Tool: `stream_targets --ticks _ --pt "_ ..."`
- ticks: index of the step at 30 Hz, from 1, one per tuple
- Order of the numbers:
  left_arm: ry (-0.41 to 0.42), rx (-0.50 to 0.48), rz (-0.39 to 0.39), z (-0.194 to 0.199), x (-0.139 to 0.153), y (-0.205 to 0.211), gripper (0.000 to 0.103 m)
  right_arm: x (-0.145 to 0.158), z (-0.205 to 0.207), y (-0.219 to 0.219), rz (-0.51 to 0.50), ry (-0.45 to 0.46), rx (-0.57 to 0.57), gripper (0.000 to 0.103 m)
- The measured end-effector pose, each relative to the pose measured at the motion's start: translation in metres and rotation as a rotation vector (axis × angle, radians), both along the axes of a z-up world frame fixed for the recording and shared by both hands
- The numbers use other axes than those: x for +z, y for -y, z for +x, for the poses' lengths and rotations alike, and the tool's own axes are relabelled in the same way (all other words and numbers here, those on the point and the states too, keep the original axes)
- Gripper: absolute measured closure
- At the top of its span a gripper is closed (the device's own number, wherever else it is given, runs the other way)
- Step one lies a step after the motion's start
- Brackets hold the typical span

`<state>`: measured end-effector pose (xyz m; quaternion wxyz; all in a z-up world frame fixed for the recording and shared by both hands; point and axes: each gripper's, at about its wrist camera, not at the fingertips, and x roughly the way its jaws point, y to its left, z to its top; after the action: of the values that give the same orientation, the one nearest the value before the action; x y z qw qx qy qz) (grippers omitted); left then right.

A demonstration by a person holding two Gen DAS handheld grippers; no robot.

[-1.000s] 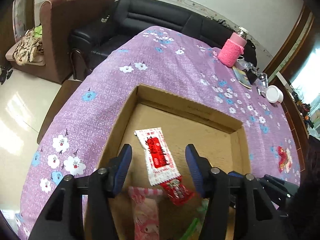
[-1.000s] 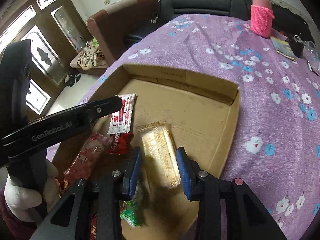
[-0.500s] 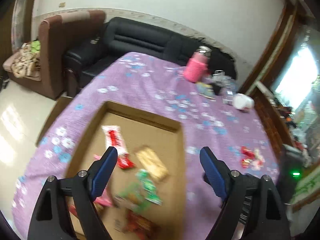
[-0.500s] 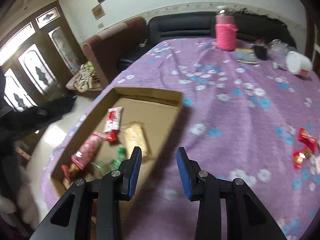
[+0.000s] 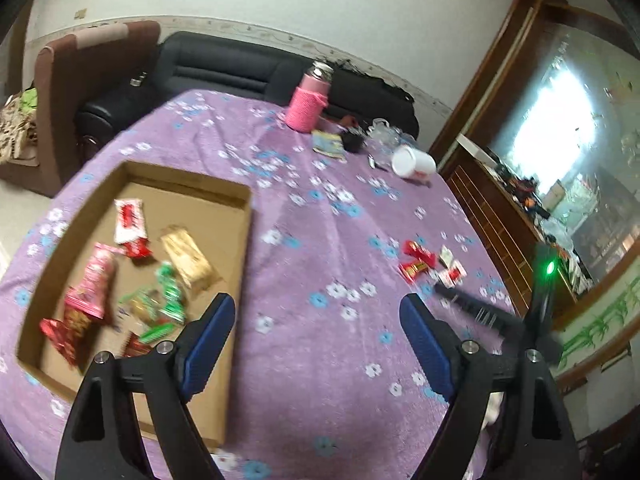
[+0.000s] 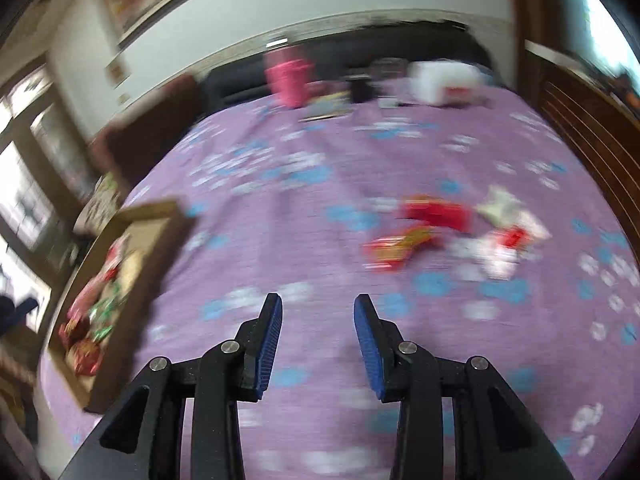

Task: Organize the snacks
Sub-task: 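Grasp a red candy with the left gripper while the right grasps a white-red packet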

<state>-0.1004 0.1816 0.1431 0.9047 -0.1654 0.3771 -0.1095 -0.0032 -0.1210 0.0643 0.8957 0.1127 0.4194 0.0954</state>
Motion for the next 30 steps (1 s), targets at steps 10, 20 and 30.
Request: stream_targets --ticks 10,20,30 --pt "-0.072 -0.063 0.019 0.011 -0.028 0.028 0.019 -0.019 0.053 0.123 0.121 -0.072 -0.266 0.063" --pt "-0.052 -0.085 0.090 0.020 -0.026 0.038 0.019 -0.049 0.085 0.113 0.119 -0.133 -0.311 0.062" --pt "-0.009 -0.258 0.224 0.063 -0.023 0.116 0.019 -0.047 0.088 0.086 -0.090 -0.073 -0.292 0.077"
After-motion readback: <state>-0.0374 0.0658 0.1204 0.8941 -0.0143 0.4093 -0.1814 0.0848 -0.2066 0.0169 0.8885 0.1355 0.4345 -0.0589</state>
